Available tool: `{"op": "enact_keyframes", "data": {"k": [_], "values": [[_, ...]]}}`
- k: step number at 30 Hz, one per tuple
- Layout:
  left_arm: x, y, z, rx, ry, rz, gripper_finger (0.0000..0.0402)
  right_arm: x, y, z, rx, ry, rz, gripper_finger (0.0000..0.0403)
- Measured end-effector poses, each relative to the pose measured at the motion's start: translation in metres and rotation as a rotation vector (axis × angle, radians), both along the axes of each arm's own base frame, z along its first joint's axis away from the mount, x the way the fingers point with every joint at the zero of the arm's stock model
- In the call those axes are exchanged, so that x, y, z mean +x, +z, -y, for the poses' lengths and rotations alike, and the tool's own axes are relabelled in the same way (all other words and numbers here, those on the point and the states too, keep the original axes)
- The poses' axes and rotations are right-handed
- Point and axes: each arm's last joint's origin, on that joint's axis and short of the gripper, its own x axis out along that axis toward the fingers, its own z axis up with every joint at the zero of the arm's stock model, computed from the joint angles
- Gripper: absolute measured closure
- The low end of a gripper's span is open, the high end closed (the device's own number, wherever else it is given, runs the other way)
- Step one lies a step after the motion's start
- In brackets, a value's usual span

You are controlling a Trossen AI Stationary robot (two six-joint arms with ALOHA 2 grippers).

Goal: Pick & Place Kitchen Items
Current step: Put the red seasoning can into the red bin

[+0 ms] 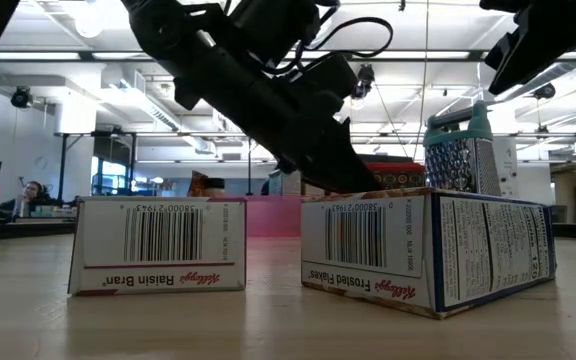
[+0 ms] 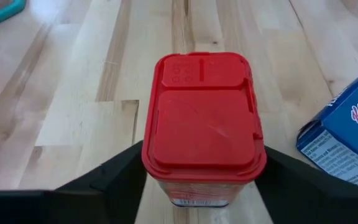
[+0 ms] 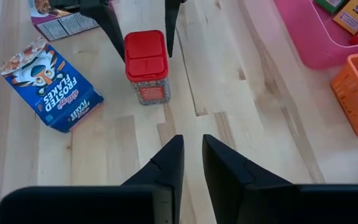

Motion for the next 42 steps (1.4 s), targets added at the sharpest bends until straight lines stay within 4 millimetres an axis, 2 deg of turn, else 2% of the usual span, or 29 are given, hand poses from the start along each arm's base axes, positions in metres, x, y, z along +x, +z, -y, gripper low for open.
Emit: {"op": "enact_keyframes", "data": {"k": [9,19,23,28,34,42], "values": [[0.000,0.000,0.000,-0.011,0.005,0.006,0.0198,0.000,0.000,0.000,0.001,0.000,0.002,0.0358],[-0.003,0.003,0.001,-0.044,0.021,-0.020,0.0186,0.000,-0.005,0.000,-0.004,-0.001,-0.010,0.0325],[-0.012,0.014,-0.001,-0.032,0.035,-0.070,0.0200,-0.001,-0.010,0.000,-0.004,-0.007,-0.023,0.0311],[-0.027,0.042,-0.005,0.016,0.150,-0.052,0.0199,-0.001,-0.023,0.000,-0.008,-0.007,-0.034,0.0296],[-0.064,0.068,-0.011,0.075,0.258,-0.028,0.0190,-0.001,-0.035,0.000,-0.012,-0.008,-0.044,0.0281],[-0.141,0.091,-0.029,0.106,0.452,0.084,0.0197,0.000,-0.036,0.001,-0.037,-0.001,-0.031,0.0260]]}}
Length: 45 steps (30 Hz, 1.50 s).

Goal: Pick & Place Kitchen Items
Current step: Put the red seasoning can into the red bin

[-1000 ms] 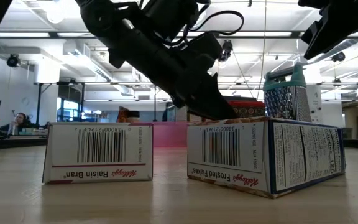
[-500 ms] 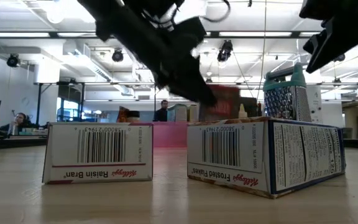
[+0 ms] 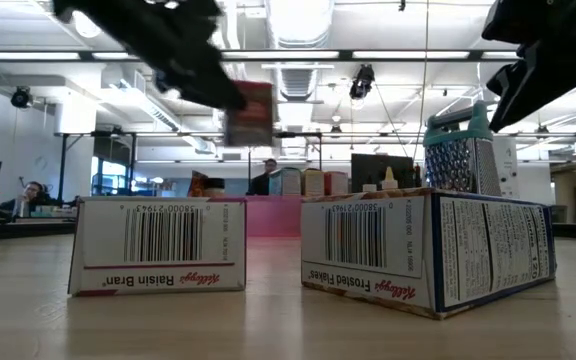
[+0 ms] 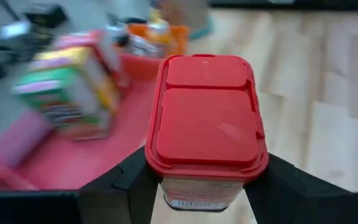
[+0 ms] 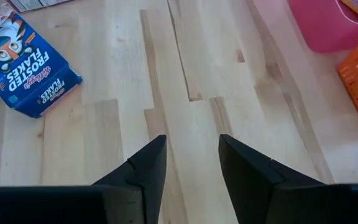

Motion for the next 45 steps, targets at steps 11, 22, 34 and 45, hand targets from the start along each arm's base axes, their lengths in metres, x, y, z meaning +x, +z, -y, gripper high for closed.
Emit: {"op": "enact_keyframes", "data": {"k": [11,22,34,45], "values": [[-0.063,0.006,-0.036,0.099,0.183,0.078,0.0195,0.002,0.002,0.000,-0.011,-0.017,0.031,0.0238],[-0.073,-0.006,-0.086,-0.033,0.289,0.054,0.0190,0.004,0.004,0.000,-0.005,-0.013,0.060,0.0216],[-0.088,-0.014,-0.133,-0.084,0.352,0.025,0.0189,0.005,0.004,-0.001,-0.031,0.022,0.064,0.0202],[-0.078,-0.034,-0.159,-0.114,0.372,0.015,0.0189,0.005,0.005,0.000,-0.065,0.026,0.069,0.0226]]}}
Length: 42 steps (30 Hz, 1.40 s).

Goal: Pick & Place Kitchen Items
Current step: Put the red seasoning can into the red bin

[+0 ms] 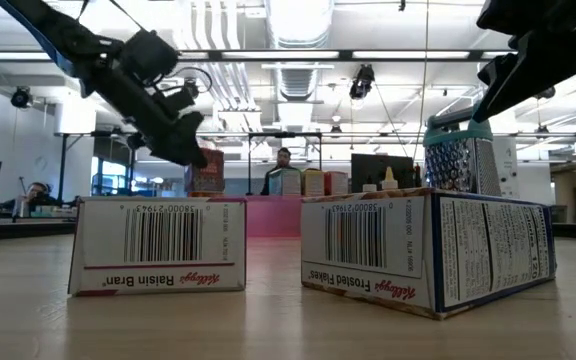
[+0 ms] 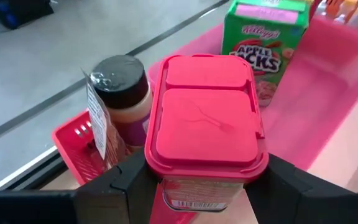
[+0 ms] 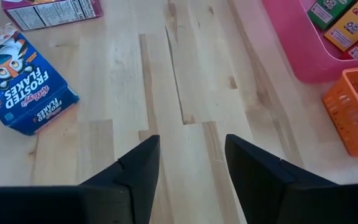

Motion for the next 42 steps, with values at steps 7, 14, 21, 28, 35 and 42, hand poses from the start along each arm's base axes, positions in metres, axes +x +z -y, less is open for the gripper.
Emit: {"op": "enact_keyframes", "data": {"k": [7,14,21,28,35,42], "values": [[0.004,-0.015,-0.012,-0.024,0.027,-0.037,0.0189,0.000,0.000,0.000,-0.003,0.002,0.001,0.0246],[0.006,-0.013,-0.016,0.004,0.029,-0.001,0.0189,0.000,0.000,0.000,-0.004,0.002,0.000,0.0267],[0.004,-0.019,-0.019,-0.015,0.045,-0.034,0.0189,0.000,0.000,0.000,-0.017,0.014,-0.002,0.0287],[0.008,-0.032,-0.023,-0.040,0.050,-0.073,0.0189,0.000,0.000,0.000,-0.017,0.014,0.001,0.0308],[0.014,-0.050,-0.028,-0.072,0.052,-0.110,0.0189,0.000,0.000,0.000,-0.017,0.013,0.003,0.0330],[0.017,-0.056,-0.030,-0.089,0.057,-0.127,0.0182,0.000,0.000,0.000,-0.017,0.012,0.003,0.0345]]}}
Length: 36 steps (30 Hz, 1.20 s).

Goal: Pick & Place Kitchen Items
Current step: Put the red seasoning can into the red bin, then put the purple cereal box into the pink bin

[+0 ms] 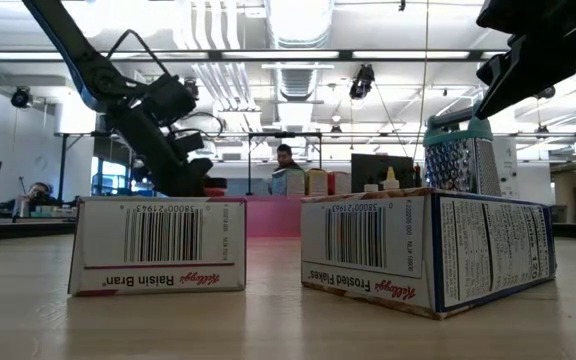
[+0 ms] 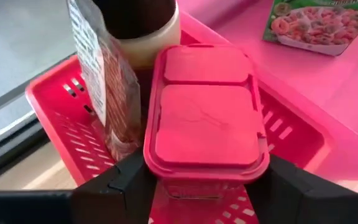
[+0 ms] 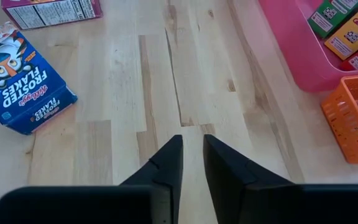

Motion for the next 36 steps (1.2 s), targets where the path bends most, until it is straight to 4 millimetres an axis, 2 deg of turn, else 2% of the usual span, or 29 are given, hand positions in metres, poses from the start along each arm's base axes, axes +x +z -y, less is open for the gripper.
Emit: {"op": "enact_keyframes", "data": {"k": [10,22,29,36], "values": [[-0.003,0.004,0.004,-0.038,-0.031,0.004,0.0133,0.000,0.000,0.000,-0.002,-0.001,0.001,0.0345],[-0.005,0.027,0.007,-0.031,-0.040,0.047,0.0129,0.000,0.001,0.001,-0.024,-0.013,0.010,0.0300],[-0.016,0.061,0.015,-0.044,-0.042,0.032,0.0129,0.000,0.001,0.001,-0.024,-0.013,0.010,0.0279],[-0.033,0.104,0.037,-0.018,-0.072,0.067,0.0129,0.000,0.001,0.001,-0.025,-0.015,0.012,0.0257]]}}
